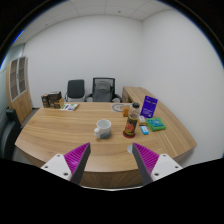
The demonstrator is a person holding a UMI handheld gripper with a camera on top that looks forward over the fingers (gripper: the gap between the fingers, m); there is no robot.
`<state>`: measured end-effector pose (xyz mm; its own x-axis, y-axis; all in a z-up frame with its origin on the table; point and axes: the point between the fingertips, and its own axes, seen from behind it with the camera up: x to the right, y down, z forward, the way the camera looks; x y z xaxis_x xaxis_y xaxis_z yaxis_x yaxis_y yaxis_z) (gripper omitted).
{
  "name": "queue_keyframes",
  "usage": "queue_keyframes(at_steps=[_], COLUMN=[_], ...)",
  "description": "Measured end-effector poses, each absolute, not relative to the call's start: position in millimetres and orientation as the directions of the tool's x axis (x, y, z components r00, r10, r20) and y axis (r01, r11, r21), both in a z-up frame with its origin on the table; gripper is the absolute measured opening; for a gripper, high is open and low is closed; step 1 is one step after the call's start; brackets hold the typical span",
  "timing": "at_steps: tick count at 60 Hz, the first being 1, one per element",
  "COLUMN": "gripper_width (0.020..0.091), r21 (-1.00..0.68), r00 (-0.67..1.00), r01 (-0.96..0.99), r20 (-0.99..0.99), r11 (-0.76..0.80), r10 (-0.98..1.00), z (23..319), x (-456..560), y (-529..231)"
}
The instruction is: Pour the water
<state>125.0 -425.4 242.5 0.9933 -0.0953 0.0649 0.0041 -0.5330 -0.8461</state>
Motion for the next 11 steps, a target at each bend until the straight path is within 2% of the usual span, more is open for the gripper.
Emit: queue_keyframes(at_steps=[11], gripper_width=[0.0855], r21=[-0.852], r00=[0.993], r01=[0.024], r20=[0.083], r11=[-0.523], r10=[-0.089], z=[248.3], x=[121.5], y=[-426.2])
